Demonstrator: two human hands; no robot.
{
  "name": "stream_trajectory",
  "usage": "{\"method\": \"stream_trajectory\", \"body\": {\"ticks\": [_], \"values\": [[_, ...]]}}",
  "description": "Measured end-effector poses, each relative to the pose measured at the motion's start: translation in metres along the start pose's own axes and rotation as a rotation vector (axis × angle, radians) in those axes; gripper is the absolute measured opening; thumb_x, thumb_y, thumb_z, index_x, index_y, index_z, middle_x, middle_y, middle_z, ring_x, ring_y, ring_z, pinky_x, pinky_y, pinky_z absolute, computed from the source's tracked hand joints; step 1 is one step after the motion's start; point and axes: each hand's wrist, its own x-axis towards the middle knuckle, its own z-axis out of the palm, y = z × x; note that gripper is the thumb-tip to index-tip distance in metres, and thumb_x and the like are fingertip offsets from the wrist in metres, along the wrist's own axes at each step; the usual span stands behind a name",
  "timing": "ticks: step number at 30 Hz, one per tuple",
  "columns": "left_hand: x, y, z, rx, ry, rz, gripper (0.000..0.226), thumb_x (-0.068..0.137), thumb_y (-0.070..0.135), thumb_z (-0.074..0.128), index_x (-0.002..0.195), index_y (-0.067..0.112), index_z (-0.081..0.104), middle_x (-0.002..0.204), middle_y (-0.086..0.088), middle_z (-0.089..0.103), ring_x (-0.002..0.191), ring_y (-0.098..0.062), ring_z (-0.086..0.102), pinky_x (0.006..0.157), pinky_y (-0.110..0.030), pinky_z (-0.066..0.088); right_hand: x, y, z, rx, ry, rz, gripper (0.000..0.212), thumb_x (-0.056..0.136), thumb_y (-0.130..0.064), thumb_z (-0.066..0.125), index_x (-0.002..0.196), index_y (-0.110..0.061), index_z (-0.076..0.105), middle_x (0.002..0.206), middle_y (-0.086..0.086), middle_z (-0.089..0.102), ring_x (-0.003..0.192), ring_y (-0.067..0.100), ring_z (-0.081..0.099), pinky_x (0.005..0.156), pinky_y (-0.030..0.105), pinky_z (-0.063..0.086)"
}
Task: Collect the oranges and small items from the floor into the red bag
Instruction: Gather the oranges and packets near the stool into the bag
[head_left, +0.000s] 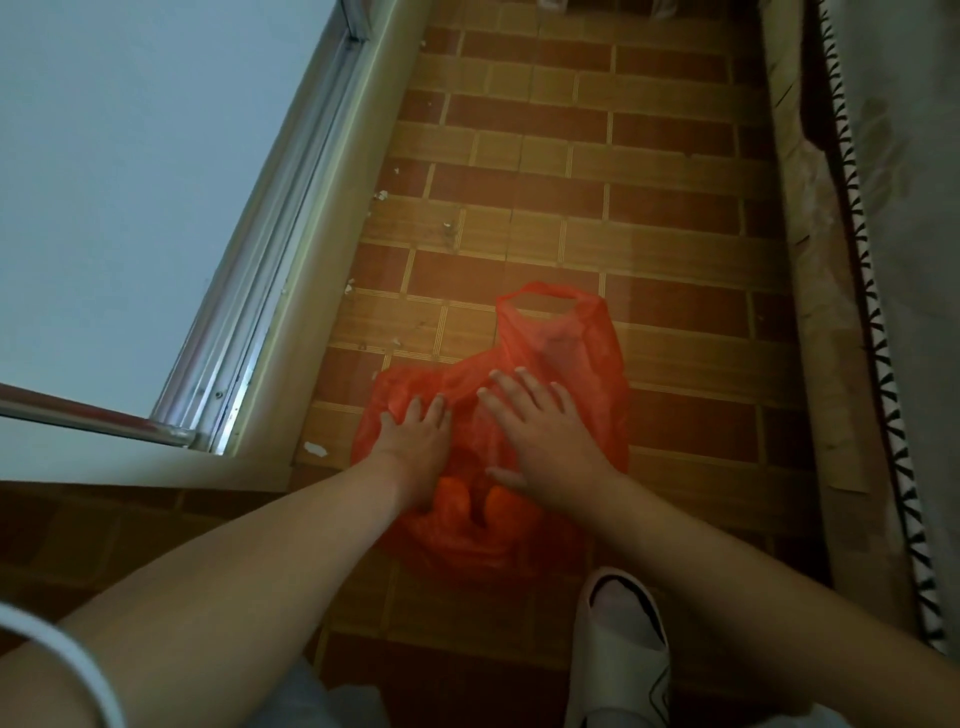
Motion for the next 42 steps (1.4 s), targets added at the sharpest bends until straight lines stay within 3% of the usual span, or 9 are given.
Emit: {"method": "stream_trajectory", "body": {"ticks": [6, 14, 16, 20, 24, 27, 29, 35, 42], "values": [[-0.003, 0.0, 0.011, 0.013, -0.086, -0.058, 0.11, 0.094, 0.032, 0.068, 0.159, 0.009, -0.017, 0.169, -0.012, -0.021, 0.156, -0.042, -0.008, 0.118, -0.067, 0.022, -0.03, 0.059, 0.03, -0.054, -0.416, 0.252, 0.147, 0.058, -0.07, 0.086, 0.164, -0.026, -0.006, 0.173, 0.002, -0.003, 0.159, 0.031, 0.004, 0.124, 0.058, 0.01], [-0.006, 0.005, 0.004, -0.022, -0.074, -0.057, 0.125, 0.085, 0.035, 0.078, 0.159, 0.008, -0.019, 0.169, -0.012, -0.021, 0.156, -0.041, -0.008, 0.119, -0.066, 0.022, -0.077, 0.094, 0.051, 0.068, -0.454, 0.473, 0.139, 0.062, -0.065, 0.087, 0.164, -0.026, 0.001, 0.172, 0.002, 0.0, 0.159, 0.029, 0.001, 0.125, 0.06, 0.007], [-0.005, 0.007, 0.002, -0.001, -0.058, -0.032, 0.129, 0.082, 0.038, 0.08, 0.158, 0.008, -0.02, 0.168, -0.013, -0.021, 0.156, -0.042, -0.008, 0.12, -0.066, 0.021, -0.075, 0.087, 0.043, 0.073, -0.491, 0.564, 0.125, 0.071, -0.054, 0.085, 0.164, -0.021, 0.007, 0.171, 0.006, 0.006, 0.157, 0.032, 0.007, 0.124, 0.059, 0.011], [-0.005, 0.006, -0.002, -0.019, -0.026, -0.008, 0.134, 0.08, 0.041, 0.082, 0.158, 0.008, -0.02, 0.168, -0.012, -0.021, 0.156, -0.041, -0.008, 0.12, -0.064, 0.022, -0.06, 0.05, 0.001, -0.055, -0.678, 0.577, 0.047, 0.093, -0.023, 0.061, 0.139, -0.015, 0.055, 0.146, 0.012, 0.049, 0.135, 0.032, 0.048, 0.111, 0.048, 0.043], [-0.008, 0.001, -0.007, -0.099, 0.015, 0.025, 0.134, 0.078, 0.045, 0.083, 0.159, 0.01, -0.017, 0.169, -0.009, -0.019, 0.157, -0.037, -0.007, 0.121, -0.063, 0.021, -0.026, 0.019, -0.057, 0.027, -0.395, 0.389, 0.022, 0.092, -0.029, 0.062, 0.113, -0.022, 0.064, 0.117, 0.003, 0.068, 0.108, 0.026, 0.067, 0.088, 0.038, 0.053], [-0.012, -0.007, -0.012, -0.205, 0.09, 0.058, 0.136, 0.074, 0.051, 0.085, 0.162, 0.014, -0.012, 0.171, -0.003, -0.014, 0.158, -0.031, -0.005, 0.123, -0.06, 0.019, 0.015, 0.03, -0.075, 0.158, 0.082, 0.297, 0.025, 0.094, -0.03, 0.06, 0.117, -0.022, 0.064, 0.114, -0.001, 0.064, 0.104, 0.022, 0.063, 0.082, 0.033, 0.05], [-0.014, -0.012, -0.012, -0.208, 0.122, 0.098, 0.135, 0.074, 0.052, 0.085, 0.162, 0.017, -0.01, 0.171, 0.0, -0.011, 0.158, -0.029, -0.003, 0.123, -0.059, 0.021, 0.044, 0.05, -0.071, 0.207, 0.23, 0.279, 0.03, 0.095, -0.028, 0.06, 0.123, -0.018, 0.065, 0.117, 0.0, 0.062, 0.108, 0.021, 0.06, 0.082, 0.032, 0.047], [-0.025, -0.015, -0.003, -0.155, 0.086, 0.214, 0.13, 0.076, 0.054, 0.083, 0.163, 0.02, -0.008, 0.171, 0.004, -0.009, 0.158, -0.026, 0.002, 0.123, -0.057, 0.02, 0.115, 0.11, -0.035, 0.222, 0.028, 0.448, 0.048, 0.1, -0.035, 0.061, 0.143, -0.014, 0.053, 0.141, 0.005, 0.052, 0.13, 0.029, 0.051, 0.105, 0.04, 0.045], [-0.034, -0.029, -0.008, -0.283, 0.151, 0.188, 0.128, 0.077, 0.054, 0.082, 0.163, 0.022, -0.007, 0.171, 0.006, -0.007, 0.158, -0.022, 0.002, 0.124, -0.053, 0.023, 0.142, 0.124, 0.016, 0.2, -0.209, 0.719, 0.072, 0.086, -0.055, 0.071, 0.137, -0.007, 0.052, 0.138, 0.015, 0.053, 0.122, 0.037, 0.056, 0.099, 0.043, 0.053]]}}
